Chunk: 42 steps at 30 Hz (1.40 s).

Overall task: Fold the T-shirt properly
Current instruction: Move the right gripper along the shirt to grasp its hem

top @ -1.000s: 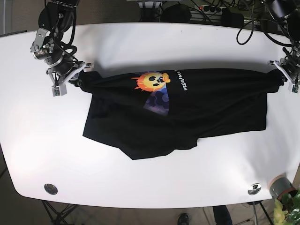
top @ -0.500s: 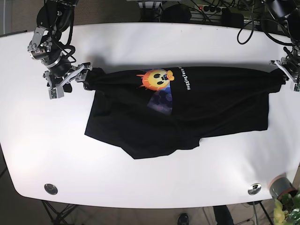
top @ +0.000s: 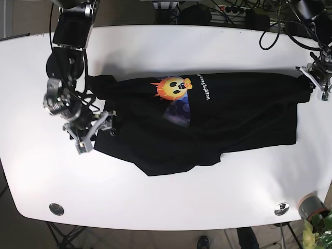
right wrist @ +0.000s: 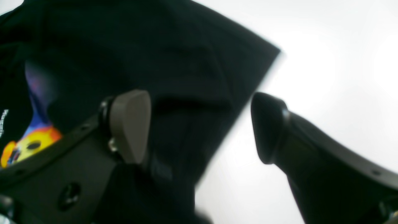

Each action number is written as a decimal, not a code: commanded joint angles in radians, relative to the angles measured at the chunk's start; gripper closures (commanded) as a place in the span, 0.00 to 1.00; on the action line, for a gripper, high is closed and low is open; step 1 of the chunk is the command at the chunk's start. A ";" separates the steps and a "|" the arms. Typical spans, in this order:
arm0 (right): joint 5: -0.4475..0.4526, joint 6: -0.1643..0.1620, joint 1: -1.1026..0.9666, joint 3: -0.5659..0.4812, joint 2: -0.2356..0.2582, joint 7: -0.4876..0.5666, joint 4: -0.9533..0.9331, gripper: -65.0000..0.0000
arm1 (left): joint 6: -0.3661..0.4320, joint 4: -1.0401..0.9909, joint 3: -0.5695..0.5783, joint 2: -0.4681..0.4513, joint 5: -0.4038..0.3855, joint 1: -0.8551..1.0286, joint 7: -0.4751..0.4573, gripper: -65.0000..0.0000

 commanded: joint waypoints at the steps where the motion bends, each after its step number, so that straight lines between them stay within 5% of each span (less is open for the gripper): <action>1: -0.038 0.000 0.093 -0.047 -0.018 0.049 -0.075 0.26 | 0.002 0.016 -0.007 -0.028 -0.009 -0.007 -0.018 1.00; 11: -0.221 0.008 0.374 -0.055 -0.070 0.262 -0.512 0.26 | 0.002 0.016 -0.010 -0.027 -0.009 -0.005 -0.019 1.00; 22: -0.242 0.003 0.503 -0.062 -0.072 0.587 -0.949 0.26 | 0.002 0.016 -0.011 -0.027 -0.010 -0.005 -0.018 1.00; 30: -0.242 0.000 0.520 -0.180 -0.095 0.675 -1.060 0.26 | 0.002 0.016 -0.011 -0.027 -0.010 -0.005 -0.018 1.00; 42: -0.244 0.000 0.521 -0.188 -0.161 0.671 -1.067 0.26 | 0.002 0.016 -0.011 -0.027 -0.009 -0.002 -0.018 1.00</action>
